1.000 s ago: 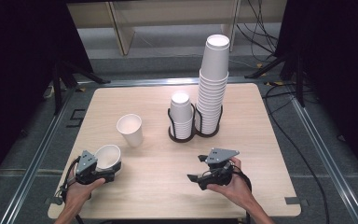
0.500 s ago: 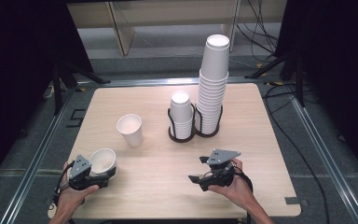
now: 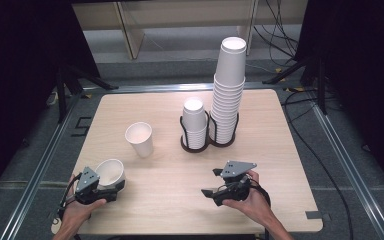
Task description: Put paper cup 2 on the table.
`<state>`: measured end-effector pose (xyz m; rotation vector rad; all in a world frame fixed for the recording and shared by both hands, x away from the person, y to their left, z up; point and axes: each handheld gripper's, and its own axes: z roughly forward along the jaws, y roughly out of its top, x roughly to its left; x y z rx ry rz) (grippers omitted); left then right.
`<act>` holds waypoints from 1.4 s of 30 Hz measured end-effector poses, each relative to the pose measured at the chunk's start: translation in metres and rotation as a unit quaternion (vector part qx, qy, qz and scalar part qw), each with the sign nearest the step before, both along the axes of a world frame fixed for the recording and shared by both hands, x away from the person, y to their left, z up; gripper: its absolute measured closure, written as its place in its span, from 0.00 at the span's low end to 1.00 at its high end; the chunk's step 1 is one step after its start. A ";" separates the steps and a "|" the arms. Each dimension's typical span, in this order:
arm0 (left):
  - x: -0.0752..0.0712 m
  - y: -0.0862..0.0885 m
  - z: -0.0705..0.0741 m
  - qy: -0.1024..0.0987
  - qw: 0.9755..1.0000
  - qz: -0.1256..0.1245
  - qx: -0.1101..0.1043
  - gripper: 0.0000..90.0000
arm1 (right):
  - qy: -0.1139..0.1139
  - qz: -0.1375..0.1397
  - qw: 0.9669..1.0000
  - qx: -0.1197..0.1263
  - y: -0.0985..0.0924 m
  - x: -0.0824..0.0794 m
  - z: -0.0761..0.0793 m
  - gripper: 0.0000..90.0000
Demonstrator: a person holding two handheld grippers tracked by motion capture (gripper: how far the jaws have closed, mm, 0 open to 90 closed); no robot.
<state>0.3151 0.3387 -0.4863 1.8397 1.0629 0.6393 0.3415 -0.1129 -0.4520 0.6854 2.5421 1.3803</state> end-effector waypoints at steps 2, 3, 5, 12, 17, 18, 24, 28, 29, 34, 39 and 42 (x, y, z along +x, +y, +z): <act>-0.001 0.001 0.000 0.000 1.000 -0.002 -0.004 0.16 | 0.007 -0.002 1.000 0.002 0.001 -0.001 0.000 0.22; -0.001 0.002 0.000 0.000 1.000 -0.005 -0.006 0.16 | 0.008 -0.001 1.000 0.001 0.000 -0.001 0.000 0.22; -0.003 0.004 -0.001 0.000 1.000 -0.009 -0.002 0.16 | -0.001 0.001 1.000 0.000 0.000 0.000 0.000 0.22; -0.010 0.012 -0.007 -0.002 1.000 -0.015 0.000 0.16 | 0.008 0.002 1.000 0.002 0.001 -0.001 0.000 0.22; -0.016 0.022 -0.011 0.003 1.000 -0.003 -0.005 0.16 | 0.009 0.003 1.000 0.001 0.001 -0.001 0.000 0.22; -0.017 0.024 -0.012 0.008 1.000 -0.004 0.000 0.16 | 0.009 0.002 1.000 0.001 0.001 -0.001 0.000 0.22; -0.026 0.027 -0.010 0.008 1.000 -0.002 -0.009 0.16 | 0.003 0.001 1.000 -0.001 0.001 0.000 -0.001 0.22; -0.031 0.026 -0.007 0.006 1.000 -0.002 -0.007 0.16 | 0.011 0.001 1.000 0.001 0.001 -0.001 -0.001 0.22; -0.033 0.027 -0.005 0.006 1.000 -0.002 -0.010 0.16 | 0.011 0.000 1.000 0.001 0.001 -0.001 -0.001 0.22; -0.042 0.027 0.001 0.016 1.000 0.004 -0.011 0.16 | 0.005 -0.003 1.000 0.003 -0.001 0.000 0.000 0.22; -0.055 0.021 0.008 0.017 1.000 -0.003 -0.019 0.16 | 0.010 -0.003 1.000 0.011 -0.005 -0.001 -0.001 0.22; -0.063 0.013 0.010 0.014 1.000 -0.013 -0.017 0.16 | 0.012 -0.013 1.000 0.007 -0.008 -0.003 -0.001 0.22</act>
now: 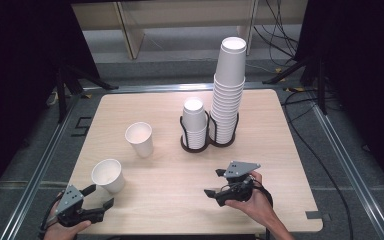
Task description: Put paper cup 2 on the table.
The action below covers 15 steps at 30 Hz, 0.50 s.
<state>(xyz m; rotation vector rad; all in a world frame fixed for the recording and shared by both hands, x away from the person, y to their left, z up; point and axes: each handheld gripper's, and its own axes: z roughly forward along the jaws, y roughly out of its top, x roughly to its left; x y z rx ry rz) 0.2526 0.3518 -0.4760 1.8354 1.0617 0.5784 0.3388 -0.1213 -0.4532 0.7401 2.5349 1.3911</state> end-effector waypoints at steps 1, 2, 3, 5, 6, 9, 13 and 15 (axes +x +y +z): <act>-0.003 -0.003 0.001 0.001 1.000 -0.003 0.002 0.16 | 0.011 0.004 1.000 0.005 -0.001 -0.001 -0.001 0.22; -0.006 -0.006 0.002 -0.003 1.000 -0.007 -0.001 0.16 | 0.004 -0.003 1.000 0.001 -0.003 -0.002 0.000 0.22; -0.008 -0.007 0.003 -0.001 1.000 -0.013 0.003 0.16 | 0.001 -0.005 1.000 0.000 -0.004 -0.003 0.000 0.22; -0.012 -0.011 0.004 -0.006 1.000 -0.019 0.004 0.16 | 0.005 -0.006 1.000 0.002 -0.008 -0.006 -0.001 0.22; -0.014 -0.013 0.004 -0.009 1.000 -0.017 0.002 0.16 | 0.008 -0.009 1.000 0.002 -0.009 -0.008 -0.001 0.22; -0.018 -0.015 0.004 -0.017 1.000 -0.020 0.003 0.16 | 0.002 -0.014 1.000 0.001 -0.016 -0.012 -0.002 0.22; -0.018 -0.015 0.003 -0.017 1.000 -0.020 0.005 0.16 | 0.013 -0.021 1.000 0.004 -0.023 -0.018 -0.005 0.22; -0.018 -0.015 0.003 -0.018 1.000 -0.017 0.005 0.16 | 0.014 -0.024 1.000 0.001 -0.026 -0.020 -0.006 0.22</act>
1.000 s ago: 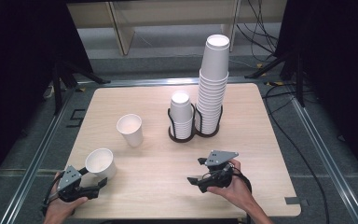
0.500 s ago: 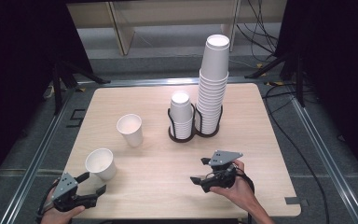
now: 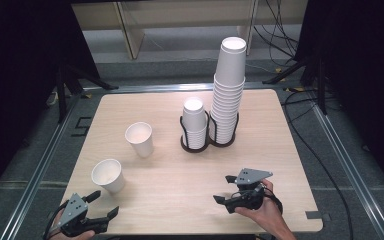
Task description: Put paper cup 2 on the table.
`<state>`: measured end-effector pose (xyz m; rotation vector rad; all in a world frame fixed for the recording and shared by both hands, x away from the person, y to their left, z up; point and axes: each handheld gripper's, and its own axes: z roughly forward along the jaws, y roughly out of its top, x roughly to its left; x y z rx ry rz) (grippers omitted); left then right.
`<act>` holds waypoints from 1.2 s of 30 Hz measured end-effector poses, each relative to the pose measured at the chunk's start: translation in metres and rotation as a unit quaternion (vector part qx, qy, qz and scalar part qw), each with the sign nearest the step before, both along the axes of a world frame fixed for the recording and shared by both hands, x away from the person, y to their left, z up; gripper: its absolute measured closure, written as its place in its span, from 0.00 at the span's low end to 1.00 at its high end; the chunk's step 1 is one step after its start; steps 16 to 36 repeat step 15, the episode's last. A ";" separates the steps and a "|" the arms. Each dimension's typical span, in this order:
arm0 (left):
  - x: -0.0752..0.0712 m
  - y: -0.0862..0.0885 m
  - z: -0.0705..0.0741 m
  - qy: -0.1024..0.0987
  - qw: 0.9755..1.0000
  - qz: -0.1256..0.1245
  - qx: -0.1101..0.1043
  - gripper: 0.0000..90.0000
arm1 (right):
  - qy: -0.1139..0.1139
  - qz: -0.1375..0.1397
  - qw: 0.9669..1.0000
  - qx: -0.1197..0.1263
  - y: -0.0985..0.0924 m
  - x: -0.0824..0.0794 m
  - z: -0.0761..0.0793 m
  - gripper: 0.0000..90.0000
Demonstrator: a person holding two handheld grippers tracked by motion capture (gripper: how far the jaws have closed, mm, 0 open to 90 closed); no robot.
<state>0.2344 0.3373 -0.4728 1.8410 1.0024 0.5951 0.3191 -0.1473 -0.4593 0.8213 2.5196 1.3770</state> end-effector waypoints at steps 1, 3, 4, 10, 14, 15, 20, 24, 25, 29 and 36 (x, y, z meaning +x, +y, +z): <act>0.000 0.000 0.000 -0.001 1.000 0.000 -0.001 0.16 | 0.000 -0.003 1.000 0.000 -0.001 -0.001 0.000 0.22; -0.001 0.000 0.000 -0.001 1.000 -0.002 0.001 0.16 | 0.004 -0.003 1.000 0.002 -0.003 -0.003 -0.002 0.22; -0.001 0.001 0.000 0.003 1.000 -0.003 0.008 0.16 | 0.006 -0.008 1.000 0.001 -0.003 -0.004 -0.002 0.22; -0.001 0.001 0.000 0.001 1.000 -0.004 0.005 0.16 | 0.003 -0.003 1.000 0.001 -0.005 -0.005 -0.004 0.22; -0.001 0.000 -0.001 0.000 1.000 -0.004 -0.001 0.16 | 0.005 -0.005 1.000 -0.002 -0.004 -0.005 -0.005 0.22; -0.001 0.001 0.000 0.003 1.000 -0.003 0.009 0.16 | 0.004 -0.004 1.000 -0.004 -0.005 -0.005 -0.005 0.22; -0.001 0.001 0.000 0.003 1.000 -0.003 0.009 0.16 | 0.004 -0.004 1.000 -0.004 -0.005 -0.005 -0.005 0.22; -0.001 0.001 0.000 0.003 1.000 -0.003 0.009 0.16 | 0.004 -0.004 1.000 -0.004 -0.005 -0.005 -0.005 0.22; -0.001 0.001 0.000 0.003 1.000 -0.003 0.009 0.16 | 0.004 -0.004 1.000 -0.004 -0.005 -0.005 -0.005 0.22; -0.001 0.001 0.000 0.003 1.000 -0.003 0.009 0.16 | 0.004 -0.004 1.000 -0.004 -0.005 -0.005 -0.005 0.22; -0.001 0.001 0.000 0.003 1.000 -0.003 0.009 0.16 | 0.004 -0.004 1.000 -0.004 -0.005 -0.005 -0.005 0.22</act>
